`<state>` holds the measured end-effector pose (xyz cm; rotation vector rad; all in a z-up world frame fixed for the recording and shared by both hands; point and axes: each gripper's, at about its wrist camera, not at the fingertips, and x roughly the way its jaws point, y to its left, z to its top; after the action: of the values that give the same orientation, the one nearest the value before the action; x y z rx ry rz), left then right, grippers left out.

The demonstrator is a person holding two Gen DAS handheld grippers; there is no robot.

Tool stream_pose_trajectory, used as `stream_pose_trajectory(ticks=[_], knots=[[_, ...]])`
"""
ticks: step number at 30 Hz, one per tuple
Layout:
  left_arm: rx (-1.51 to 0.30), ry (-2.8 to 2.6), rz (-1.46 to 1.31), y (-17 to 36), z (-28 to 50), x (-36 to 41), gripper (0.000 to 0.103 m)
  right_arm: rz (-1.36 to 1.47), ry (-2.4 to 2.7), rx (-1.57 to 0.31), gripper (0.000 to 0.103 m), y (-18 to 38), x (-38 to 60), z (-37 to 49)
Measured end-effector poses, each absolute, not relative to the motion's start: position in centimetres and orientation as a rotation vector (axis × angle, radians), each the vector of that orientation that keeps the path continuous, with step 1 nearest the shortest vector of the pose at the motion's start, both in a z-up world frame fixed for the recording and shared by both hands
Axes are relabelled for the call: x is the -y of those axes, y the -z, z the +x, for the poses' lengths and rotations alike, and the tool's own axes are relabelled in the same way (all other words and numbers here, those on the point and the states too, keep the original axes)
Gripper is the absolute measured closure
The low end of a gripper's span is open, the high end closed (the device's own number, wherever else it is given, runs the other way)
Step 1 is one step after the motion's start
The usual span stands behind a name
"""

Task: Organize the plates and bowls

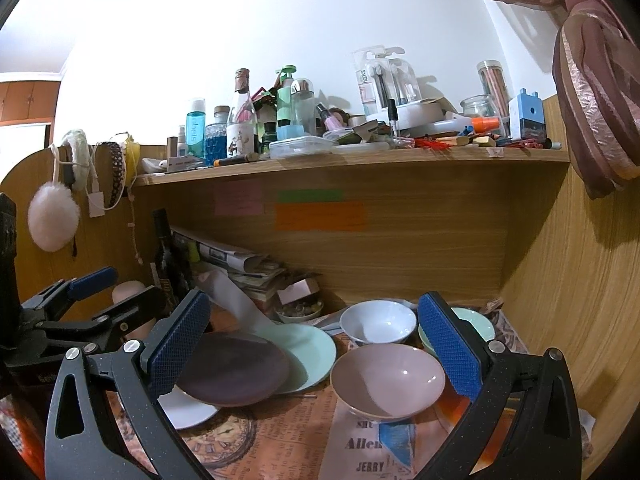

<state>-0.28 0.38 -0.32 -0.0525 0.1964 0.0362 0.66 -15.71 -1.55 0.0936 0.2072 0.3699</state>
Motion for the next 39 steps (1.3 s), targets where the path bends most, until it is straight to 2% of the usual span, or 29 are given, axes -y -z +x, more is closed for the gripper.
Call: stream_pose_trajectory(ticks=[39], knots=[[-0.208,-0.034,-0.052,0.34,-0.08,-0.7,0.0,0.107,-0.39,-0.223,0.0,1.96,15.37,0.97]])
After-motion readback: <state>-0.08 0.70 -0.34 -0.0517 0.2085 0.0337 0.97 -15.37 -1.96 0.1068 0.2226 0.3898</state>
